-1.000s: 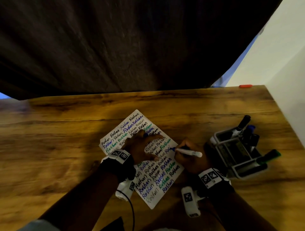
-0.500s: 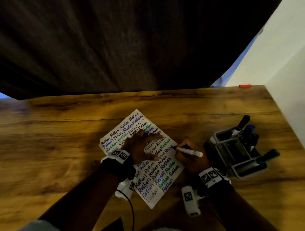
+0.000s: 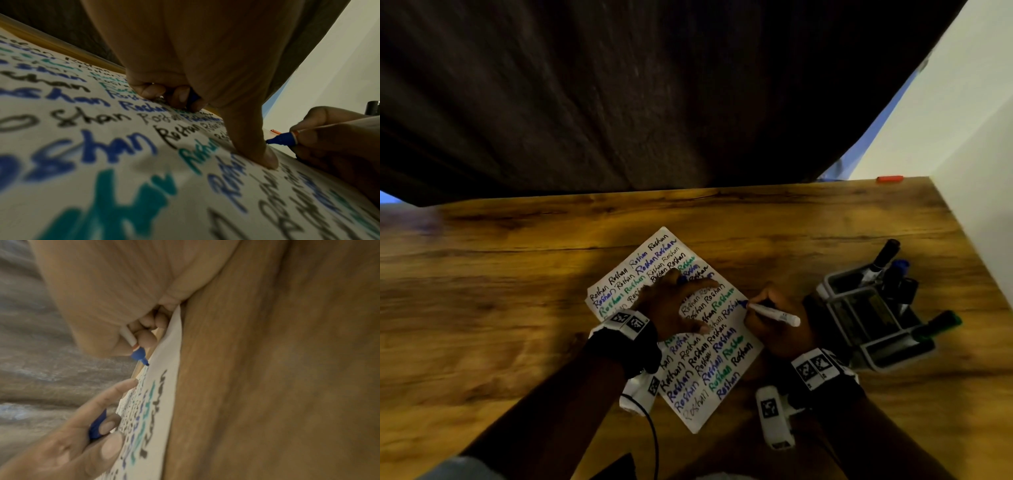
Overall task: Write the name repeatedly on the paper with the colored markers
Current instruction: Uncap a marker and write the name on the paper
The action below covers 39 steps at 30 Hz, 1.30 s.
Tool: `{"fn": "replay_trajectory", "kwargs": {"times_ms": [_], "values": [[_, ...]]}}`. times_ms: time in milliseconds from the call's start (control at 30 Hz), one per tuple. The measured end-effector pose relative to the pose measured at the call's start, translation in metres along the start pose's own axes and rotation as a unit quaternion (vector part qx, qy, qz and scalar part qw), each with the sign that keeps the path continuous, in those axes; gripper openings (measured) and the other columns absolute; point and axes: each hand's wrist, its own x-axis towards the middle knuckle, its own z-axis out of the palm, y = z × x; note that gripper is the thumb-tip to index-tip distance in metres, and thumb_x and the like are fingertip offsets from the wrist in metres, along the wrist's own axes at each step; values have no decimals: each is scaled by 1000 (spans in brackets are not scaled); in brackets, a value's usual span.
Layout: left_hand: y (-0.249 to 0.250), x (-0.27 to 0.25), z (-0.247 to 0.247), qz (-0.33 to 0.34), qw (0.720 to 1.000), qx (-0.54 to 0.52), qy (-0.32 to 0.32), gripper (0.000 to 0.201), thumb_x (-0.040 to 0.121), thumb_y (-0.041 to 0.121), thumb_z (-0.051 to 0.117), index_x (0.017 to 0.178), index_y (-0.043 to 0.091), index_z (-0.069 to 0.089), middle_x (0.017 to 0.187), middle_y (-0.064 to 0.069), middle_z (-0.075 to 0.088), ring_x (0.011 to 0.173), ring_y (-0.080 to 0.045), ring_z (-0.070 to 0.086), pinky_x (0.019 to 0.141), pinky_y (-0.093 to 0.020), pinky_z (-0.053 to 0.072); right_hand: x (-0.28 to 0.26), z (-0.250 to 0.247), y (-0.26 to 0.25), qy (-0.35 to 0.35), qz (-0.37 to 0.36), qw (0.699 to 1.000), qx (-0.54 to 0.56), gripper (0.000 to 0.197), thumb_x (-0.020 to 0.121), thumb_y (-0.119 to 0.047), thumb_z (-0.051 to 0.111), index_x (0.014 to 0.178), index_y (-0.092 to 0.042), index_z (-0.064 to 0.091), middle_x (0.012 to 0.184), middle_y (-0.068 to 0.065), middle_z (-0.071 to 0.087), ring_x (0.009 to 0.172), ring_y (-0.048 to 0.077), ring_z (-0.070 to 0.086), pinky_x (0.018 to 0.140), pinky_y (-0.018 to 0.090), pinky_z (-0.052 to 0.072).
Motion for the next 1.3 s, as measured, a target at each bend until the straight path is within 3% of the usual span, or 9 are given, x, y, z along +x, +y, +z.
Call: {"fn": "replay_trajectory", "kwargs": {"times_ms": [167, 300, 467, 633, 767, 900, 1100, 1200, 1300], "values": [[0, 1, 1, 2, 1000, 7, -2, 80, 72, 79, 64, 138, 69, 21, 106, 9, 26, 109, -23, 40, 96, -49, 45, -1, -2, -5, 7, 8, 1000, -11, 28, 76, -45, 62, 87, -19, 61, 86, 3, 64, 74, 16, 61, 65, 34, 52], [4, -3, -2, -1, 1000, 10, -5, 87, 72, 79, 64, 141, 70, 10, 114, 6, 30, 120, -29, 41, 100, -52, 42, -1, -9, -15, 30, 35, 996, 74, 24, 75, -42, 64, 87, -22, 60, 85, -4, 65, 76, 3, 63, 64, 13, 49], [14, -8, -11, -17, 998, -63, 26, 133, 66, 64, 81, 146, 56, -24, 139, -6, 46, 130, -31, 46, 104, -57, 40, -1, -12, -28, 26, 48, 988, 147, 38, 74, -47, 68, 90, -14, 59, 86, 14, 64, 78, 24, 64, 64, 33, 53], [21, -17, -18, 7, 976, -189, 108, 123, 78, 38, 84, 157, 31, -11, 83, 9, 56, 76, -4, 59, 79, -32, 55, -1, -31, -60, 4, 56, 987, 153, 13, 79, -29, 74, 88, -24, 66, 89, 3, 71, 83, 16, 68, 71, 43, 54], [40, -35, -22, 64, 958, -244, 135, 95, 88, 25, 76, 152, 33, 6, 71, 14, 53, 69, 5, 62, 64, -9, 45, -10, -46, -101, -2, 25, 986, 165, 13, 89, -23, 68, 96, -34, 72, 97, 0, 75, 94, 18, 71, 84, 48, 57], [56, -44, -25, 101, 950, -255, 147, 93, 90, 23, 73, 154, 29, 5, 68, 7, 51, 58, 0, 49, 61, -13, 41, -17, -49, -132, 5, -10, 993, 115, 12, 90, -27, 65, 96, -32, 74, 92, -7, 76, 90, 7, 71, 84, 41, 59], [74, -55, -24, 113, 939, -288, 149, 91, 87, 18, 75, 151, 36, 13, 79, 9, 66, 74, -1, 65, 69, -19, 54, -25, -48, -145, -9, -13, 995, 96, 24, 82, -47, 62, 94, -30, 73, 94, -8, 76, 88, 4, 71, 84, 37, 59], [77, -59, -20, 104, 940, -292, 142, 93, 83, 27, 76, 149, 45, 14, 98, -5, 71, 91, -15, 71, 81, -35, 60, -31, -46, -144, -18, -25, 998, 56, 14, 86, -39, 64, 91, -29, 73, 89, -12, 75, 83, -4, 69, 77, 21, 57], [89, -65, -20, 109, 941, -296, 124, 87, 83, 32, 76, 148, 42, 20, 104, -3, 73, 91, -11, 72, 83, -39, 59, -38, -51, -146, -16, -37, 999, 8, 14, 88, -34, 67, 76, -42, 67, 72, -19, 71, 72, -10, 66, 61, 6, 47]]}}
